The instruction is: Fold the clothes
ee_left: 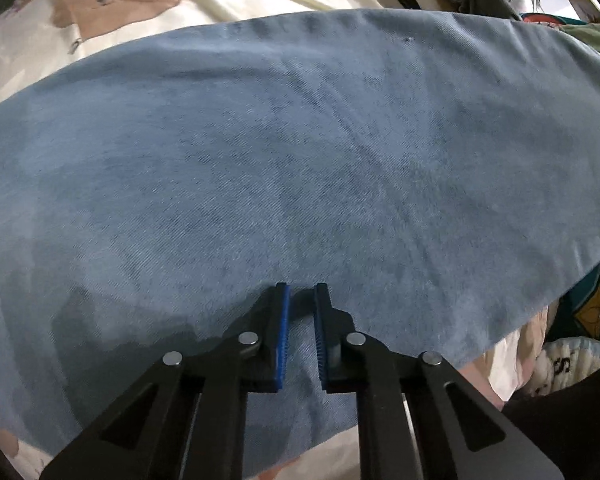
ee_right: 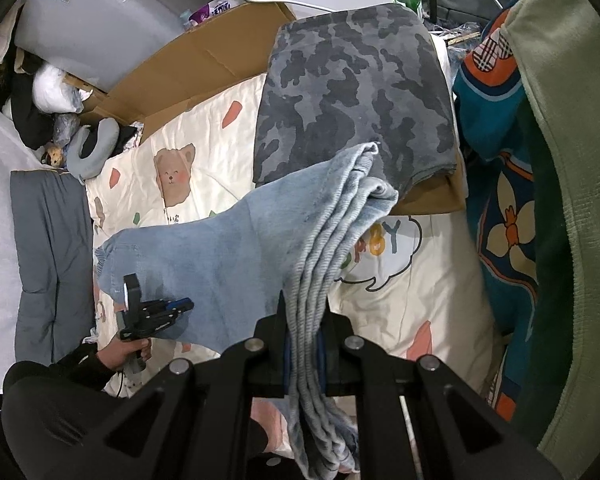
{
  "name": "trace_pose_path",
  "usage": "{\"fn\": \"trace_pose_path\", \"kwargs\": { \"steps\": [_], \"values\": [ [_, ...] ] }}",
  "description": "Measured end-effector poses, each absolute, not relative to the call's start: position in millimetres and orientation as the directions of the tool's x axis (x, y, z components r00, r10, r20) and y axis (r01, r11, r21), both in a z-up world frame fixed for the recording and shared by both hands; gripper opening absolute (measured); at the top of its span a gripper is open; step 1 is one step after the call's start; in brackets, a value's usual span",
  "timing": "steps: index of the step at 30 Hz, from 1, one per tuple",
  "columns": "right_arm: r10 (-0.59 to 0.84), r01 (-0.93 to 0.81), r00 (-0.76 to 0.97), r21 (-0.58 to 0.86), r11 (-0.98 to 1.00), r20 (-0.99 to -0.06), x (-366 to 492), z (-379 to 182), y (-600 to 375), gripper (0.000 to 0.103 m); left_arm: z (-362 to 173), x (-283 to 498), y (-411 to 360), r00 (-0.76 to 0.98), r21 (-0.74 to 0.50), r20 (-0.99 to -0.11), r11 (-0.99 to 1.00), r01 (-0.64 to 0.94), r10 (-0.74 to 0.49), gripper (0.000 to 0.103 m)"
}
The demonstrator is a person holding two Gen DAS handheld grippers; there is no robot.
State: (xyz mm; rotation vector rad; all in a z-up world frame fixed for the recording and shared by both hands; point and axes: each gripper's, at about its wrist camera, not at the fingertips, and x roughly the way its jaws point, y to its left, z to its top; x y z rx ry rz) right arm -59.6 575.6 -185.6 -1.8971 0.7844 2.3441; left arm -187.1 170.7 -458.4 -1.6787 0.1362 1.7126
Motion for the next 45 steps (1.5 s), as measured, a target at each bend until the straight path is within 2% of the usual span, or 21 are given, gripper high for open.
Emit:
{"fn": "trace_pose_path", "kwargs": {
  "steps": [6, 8, 12, 26, 33, 45],
  "values": [
    [-0.284, -0.328, -0.251, 0.357, -0.875, -0.926, -60.9, -183.4, 569.9, 0.008, -462.7, -211.3, 182.3, 0.107, -0.425, -0.89, -0.722, -0.545, 0.443, 0.011],
    [-0.284, -0.332, -0.249, 0.357, -0.873, -0.926, -61.9, -183.6, 569.3, 0.008, -464.2, -224.6, 187.3, 0.1, -0.431, -0.886, -0.725, -0.538, 0.452, 0.007],
    [-0.28, -0.336, -0.245, 0.352, -0.874, -0.928, -65.1, -184.2, 569.9, 0.008, -463.8, -249.3, 195.6, 0.074, -0.433, -0.881, -0.731, -0.527, 0.468, 0.006],
    [-0.277, -0.343, -0.234, 0.346, -0.873, -0.932, -75.7, -186.6, 562.9, 0.009, -475.3, -295.8, 219.0, 0.095, -0.431, -0.884, -0.716, -0.549, 0.458, 0.004],
    [-0.272, -0.344, -0.231, 0.339, -0.876, -0.934, -77.0, -184.4, 559.9, 0.009, -474.0, -278.3, 212.4, 0.09, -0.45, -0.876, -0.738, -0.502, 0.473, 0.004],
    [-0.278, -0.309, -0.257, 0.351, -0.884, -0.926, -86.7, -166.5, 549.1, 0.009, -472.7, -171.9, 167.6, 0.142, -0.501, -0.858, -0.742, -0.446, 0.494, 0.004]
  ]
}}
